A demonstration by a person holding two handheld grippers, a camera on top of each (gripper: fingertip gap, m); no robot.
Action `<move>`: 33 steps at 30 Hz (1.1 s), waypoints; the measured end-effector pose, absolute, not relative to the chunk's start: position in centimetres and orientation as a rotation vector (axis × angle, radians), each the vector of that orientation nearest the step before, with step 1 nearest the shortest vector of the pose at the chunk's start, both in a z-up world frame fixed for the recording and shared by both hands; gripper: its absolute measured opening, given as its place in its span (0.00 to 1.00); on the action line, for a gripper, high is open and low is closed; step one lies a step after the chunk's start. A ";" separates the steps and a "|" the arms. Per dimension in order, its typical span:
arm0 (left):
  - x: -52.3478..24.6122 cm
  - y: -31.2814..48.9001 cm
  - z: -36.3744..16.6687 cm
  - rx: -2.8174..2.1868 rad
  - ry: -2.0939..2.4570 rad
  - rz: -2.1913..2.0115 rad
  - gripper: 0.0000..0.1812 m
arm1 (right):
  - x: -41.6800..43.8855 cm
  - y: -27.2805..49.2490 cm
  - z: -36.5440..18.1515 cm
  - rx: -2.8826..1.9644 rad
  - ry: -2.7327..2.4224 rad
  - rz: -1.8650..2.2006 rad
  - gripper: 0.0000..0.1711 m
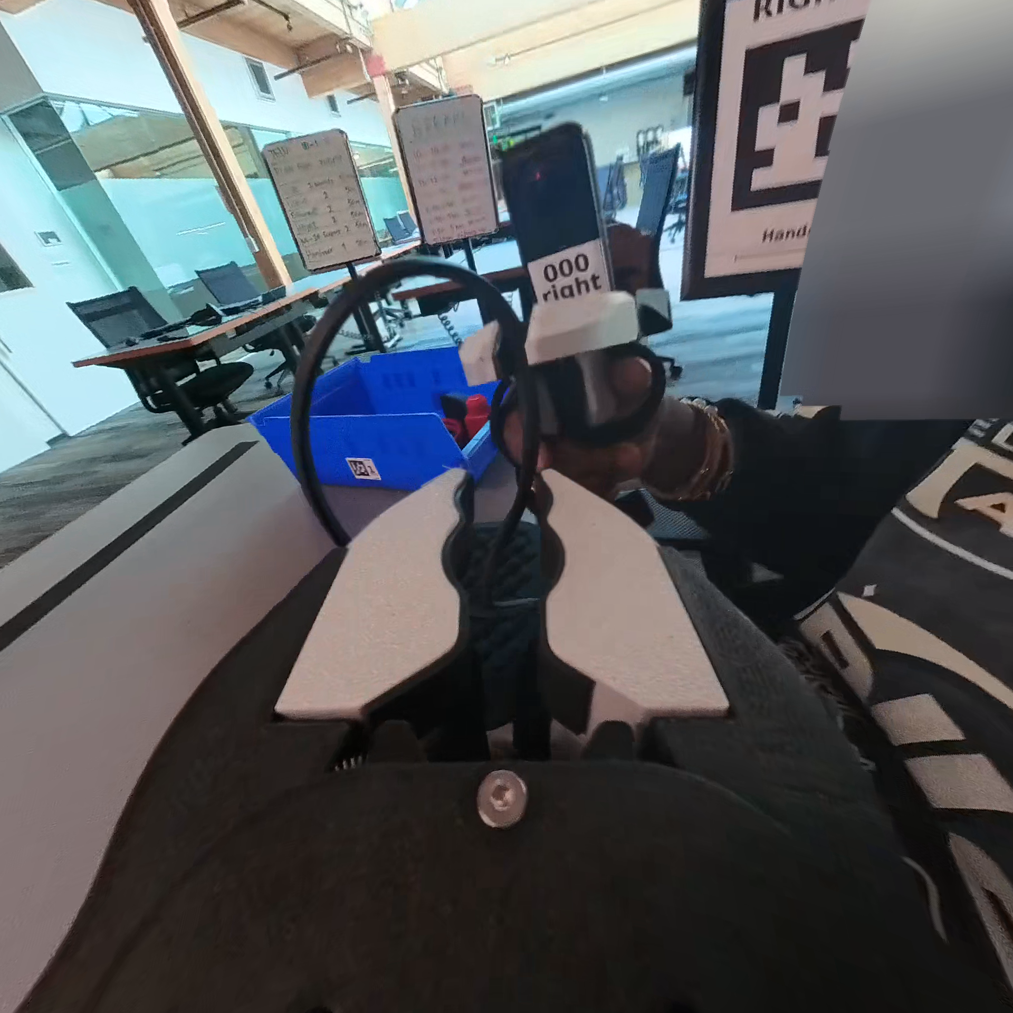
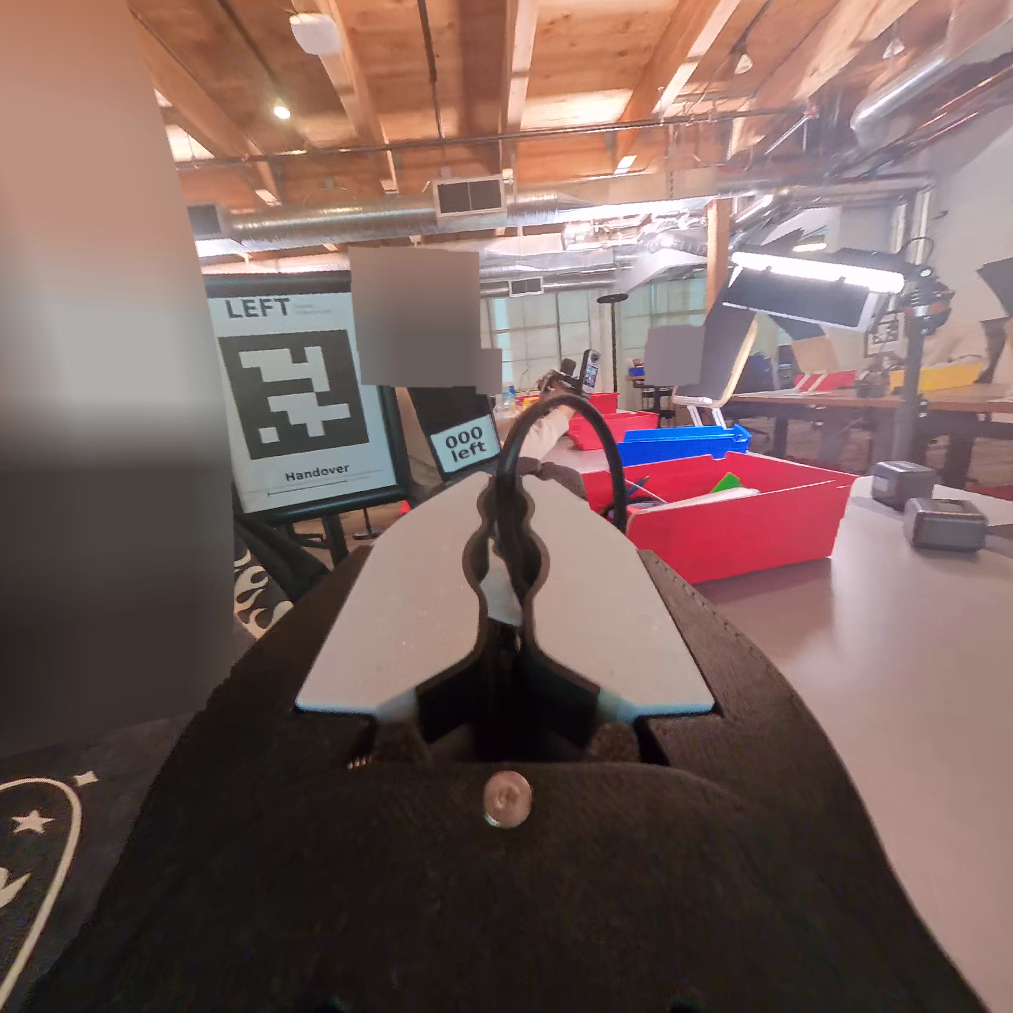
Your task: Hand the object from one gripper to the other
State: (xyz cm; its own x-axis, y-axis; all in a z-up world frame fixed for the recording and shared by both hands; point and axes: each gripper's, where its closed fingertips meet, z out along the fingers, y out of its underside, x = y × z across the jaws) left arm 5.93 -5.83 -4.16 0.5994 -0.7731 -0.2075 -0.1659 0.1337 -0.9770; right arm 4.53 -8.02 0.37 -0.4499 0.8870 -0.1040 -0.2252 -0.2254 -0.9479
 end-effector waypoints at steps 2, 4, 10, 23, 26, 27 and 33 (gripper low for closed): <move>6.5 -6.3 -4.4 -1.389 0.902 -0.551 0.03 | 4.5 -8.1 0.5 -0.869 -1.209 1.778 0.03; 6.6 -6.6 -4.1 -1.388 0.903 -0.599 0.02 | 4.6 -7.9 0.7 -0.854 -1.189 1.774 0.03; 5.2 -7.4 -1.2 -1.296 0.749 -0.822 0.02 | 4.6 -7.7 0.4 -0.848 -1.205 1.798 0.14; 4.1 -8.2 1.0 -1.188 0.643 -1.009 0.04 | 3.0 -9.6 -3.5 -0.917 -1.482 1.696 0.03; 4.0 -7.6 0.3 -1.232 0.646 -0.954 0.14 | 3.5 -8.6 -1.9 -0.904 -1.365 1.731 0.03; 4.1 -7.3 -0.1 -1.257 0.656 -0.938 0.15 | 3.6 -8.2 -1.5 -0.904 -1.326 1.737 0.03; 6.5 -6.1 -3.2 -1.386 0.730 -0.829 0.16 | 4.1 -7.4 0.1 -0.878 -1.179 1.750 0.03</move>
State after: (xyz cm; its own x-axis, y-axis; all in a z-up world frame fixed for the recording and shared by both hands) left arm 6.55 -6.05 -3.24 0.5340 -0.8447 0.0355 0.0715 0.0032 -0.9974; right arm 4.14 -7.43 0.12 -0.4113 0.9063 -0.0976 -0.2498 -0.2151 -0.9441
